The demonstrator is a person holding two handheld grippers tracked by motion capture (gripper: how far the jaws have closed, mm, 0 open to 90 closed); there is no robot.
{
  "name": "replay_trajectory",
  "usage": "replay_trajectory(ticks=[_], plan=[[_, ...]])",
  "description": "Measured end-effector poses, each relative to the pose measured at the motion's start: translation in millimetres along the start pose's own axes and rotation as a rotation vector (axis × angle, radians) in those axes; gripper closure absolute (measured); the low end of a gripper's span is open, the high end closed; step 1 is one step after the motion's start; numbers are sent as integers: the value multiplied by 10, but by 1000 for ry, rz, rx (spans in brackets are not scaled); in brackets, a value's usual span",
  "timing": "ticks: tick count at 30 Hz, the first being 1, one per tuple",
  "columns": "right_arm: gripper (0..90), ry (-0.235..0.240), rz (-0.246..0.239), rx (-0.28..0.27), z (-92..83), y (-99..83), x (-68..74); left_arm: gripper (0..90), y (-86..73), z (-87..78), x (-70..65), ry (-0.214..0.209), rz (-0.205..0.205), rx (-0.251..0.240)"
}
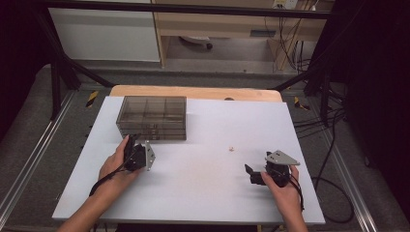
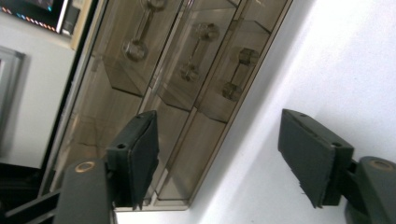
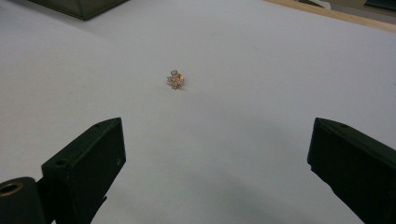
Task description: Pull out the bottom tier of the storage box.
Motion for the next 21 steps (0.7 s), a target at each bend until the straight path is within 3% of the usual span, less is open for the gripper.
replay_trajectory(ticks=[9, 15, 18, 21], plan=[[49, 1, 3, 1, 0, 1, -9, 372, 0, 10, -19, 39, 83, 8], [49, 1, 4, 3, 0, -2, -9, 442, 53, -10, -39, 84, 177, -5], [49, 0, 2, 5, 4, -3, -10, 516, 83, 30, -112, 78, 252, 0], [49, -1, 3, 3, 0, 0, -14, 539, 93, 51, -132, 78, 280, 7]])
Point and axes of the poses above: each handheld gripper's, and its own axes: z roughly forward along the jaws, y roughly out of its top, x roughly to its left, the point moved 9 cm from there along z, roughly forward along the jaws, and after that the axes turned 9 degrees about z, right-handed, at the moved point
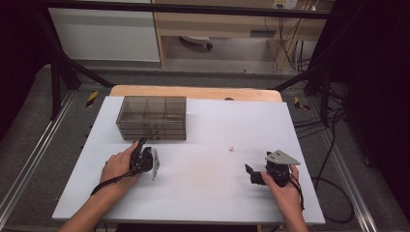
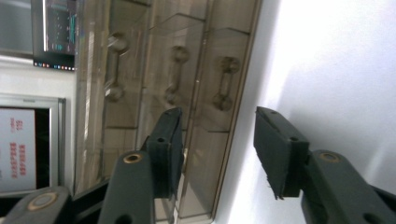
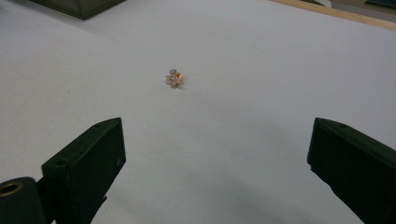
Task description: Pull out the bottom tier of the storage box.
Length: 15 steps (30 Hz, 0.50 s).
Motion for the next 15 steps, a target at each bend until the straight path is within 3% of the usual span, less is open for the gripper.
replay_trajectory(ticks=[5, 15], plan=[[49, -1, 4, -1, -8, -4, -14, 572, 27, 63, -23, 5, 45, 11], [49, -1, 2, 0, -9, -7, -24, 617, 55, 163, -63, 16, 95, 28]])
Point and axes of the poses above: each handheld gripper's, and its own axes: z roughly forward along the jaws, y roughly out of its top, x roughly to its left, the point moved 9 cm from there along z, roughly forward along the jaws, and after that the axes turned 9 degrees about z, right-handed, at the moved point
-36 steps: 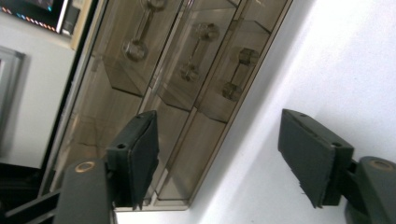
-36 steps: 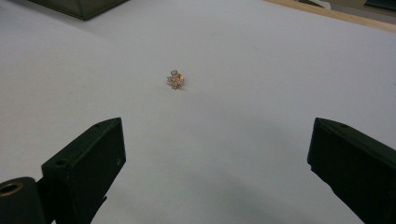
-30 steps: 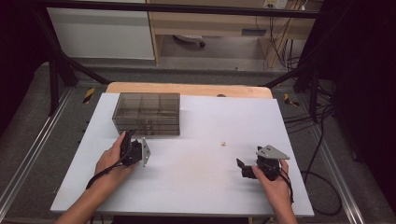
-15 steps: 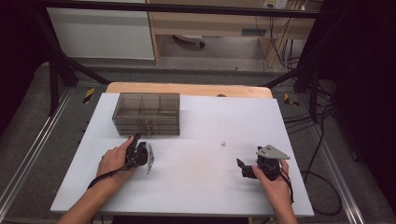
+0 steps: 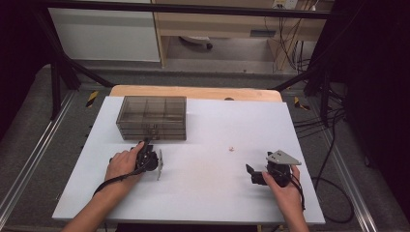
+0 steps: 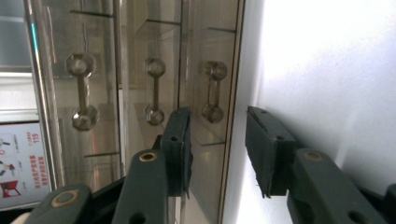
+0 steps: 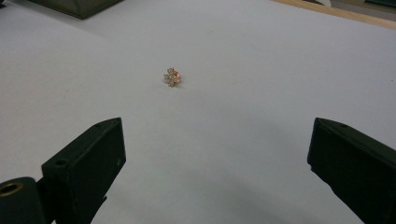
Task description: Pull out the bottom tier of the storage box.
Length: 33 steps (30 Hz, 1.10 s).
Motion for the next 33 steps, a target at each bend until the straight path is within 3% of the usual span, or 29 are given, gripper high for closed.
replay_trajectory(ticks=[5, 18, 33], plan=[[49, 0, 0, 2, -1, -3, -2, 635, 18, 47, -22, 10, 15, 7], [42, -1, 3, 6, -6, -12, -12, 703, 36, 125, -23, 30, 10, -6], [41, 4, 5, 16, 12, -25, 3, 751, 5, 166, -2, 56, 18, 11]])
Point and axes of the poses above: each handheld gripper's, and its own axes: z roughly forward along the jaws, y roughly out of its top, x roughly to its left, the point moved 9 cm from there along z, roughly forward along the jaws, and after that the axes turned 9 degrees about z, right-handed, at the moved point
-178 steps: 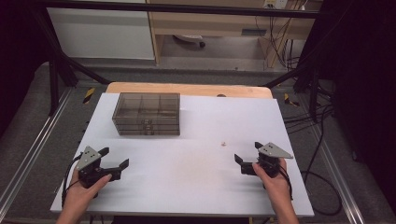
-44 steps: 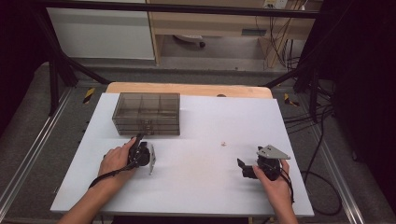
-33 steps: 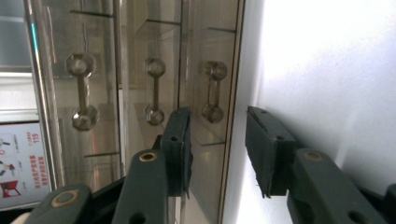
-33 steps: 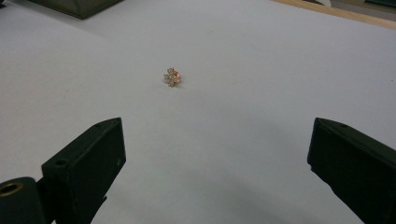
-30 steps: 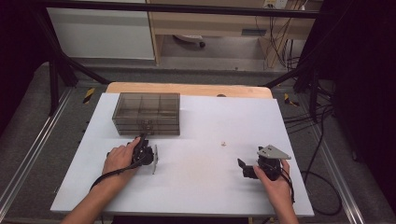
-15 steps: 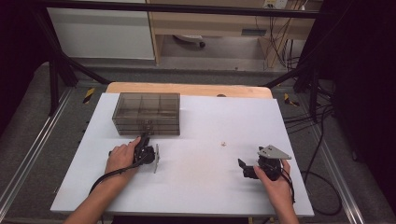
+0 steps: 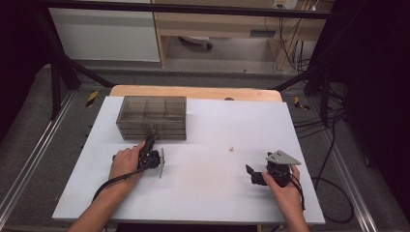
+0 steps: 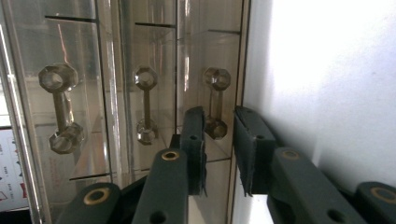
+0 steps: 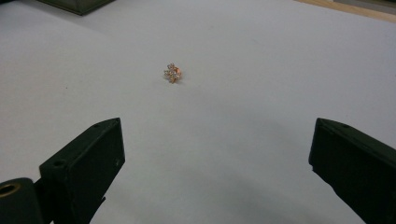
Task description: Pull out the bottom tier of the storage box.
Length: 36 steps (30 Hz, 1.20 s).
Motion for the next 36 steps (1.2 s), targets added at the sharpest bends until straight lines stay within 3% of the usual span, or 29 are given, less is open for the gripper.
replay_trajectory(ticks=[21, 24, 36], plan=[[41, -5, 9, -7, -14, 7, -29, 793, 22, -8, 15, 15, -20, 20], [41, -5, 11, -8, -15, 10, -33, 796, 25, -26, 14, 12, -42, 8], [41, -3, 6, -5, -9, 9, -25, 795, 37, -182, -43, 8, -53, 2]])
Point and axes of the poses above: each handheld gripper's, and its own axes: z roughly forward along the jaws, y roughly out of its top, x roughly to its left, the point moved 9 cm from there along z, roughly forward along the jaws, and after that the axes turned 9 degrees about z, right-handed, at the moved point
